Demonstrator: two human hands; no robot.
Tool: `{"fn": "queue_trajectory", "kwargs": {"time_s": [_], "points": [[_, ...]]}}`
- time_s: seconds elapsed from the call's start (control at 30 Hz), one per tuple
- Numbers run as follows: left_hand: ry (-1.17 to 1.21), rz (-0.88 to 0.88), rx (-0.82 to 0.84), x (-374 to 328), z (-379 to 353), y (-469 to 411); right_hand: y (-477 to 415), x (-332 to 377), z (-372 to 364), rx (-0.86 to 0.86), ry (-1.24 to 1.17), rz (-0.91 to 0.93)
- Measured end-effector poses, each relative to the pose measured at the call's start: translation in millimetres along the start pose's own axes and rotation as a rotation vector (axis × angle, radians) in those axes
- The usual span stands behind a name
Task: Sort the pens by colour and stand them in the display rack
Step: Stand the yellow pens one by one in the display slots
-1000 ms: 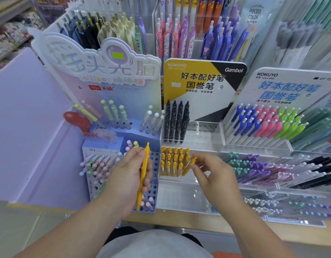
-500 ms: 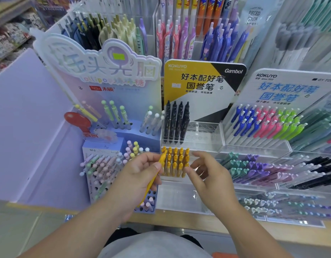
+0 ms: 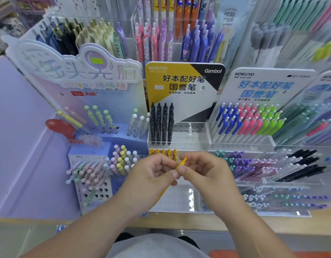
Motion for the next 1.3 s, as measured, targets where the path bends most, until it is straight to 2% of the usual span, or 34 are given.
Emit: {"fn": "queue_trajectory", "kwargs": {"time_s": [0.17, 0.27, 0.37, 0.53, 0.7, 1.0, 1.13, 1.3], "points": [[-0.106, -0.077, -0.002, -8, -2, -5, 0, 10, 15, -0.056, 0.037, 0.023], [-0.371, -0.188, -0.144, -12, 18, -13, -3, 26, 39, -0.172, 0.072, 0.075], [-0.628, -0.262, -0.286, -8, 43, -20, -9, 45, 56, -0.244, 0.244, 0.173], [-0.84, -0.237, -0.185, 9, 51, -28, -29, 39, 54, -0.273, 0.498, 0.246], [-0.863, -0.249, -0.147, 12, 51, -28, -44, 15, 31, -0.214, 0.729, 0.307], [-0.882, -0.241, -0.133, 12, 51, -27, -52, -2, 11, -0.12, 0.927, 0.37], [-0.879, -0.245, -0.137, 12, 50, -27, -56, -15, 4, -0.057, 1.074, 0.305], [-0.86, -0.232, -0.137, 13, 51, -30, -58, -22, 2, -0.074, 1.102, 0.254]]}}
Point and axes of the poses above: each hand's wrist, its own y-axis away from the middle knuckle, its own z-axis out of the back of the hand, x = y × z, the point moved 7 cm from there along -y, towards the middle knuckle, and after that the axes turned 1 degree about -z, right-handed, at the moved point
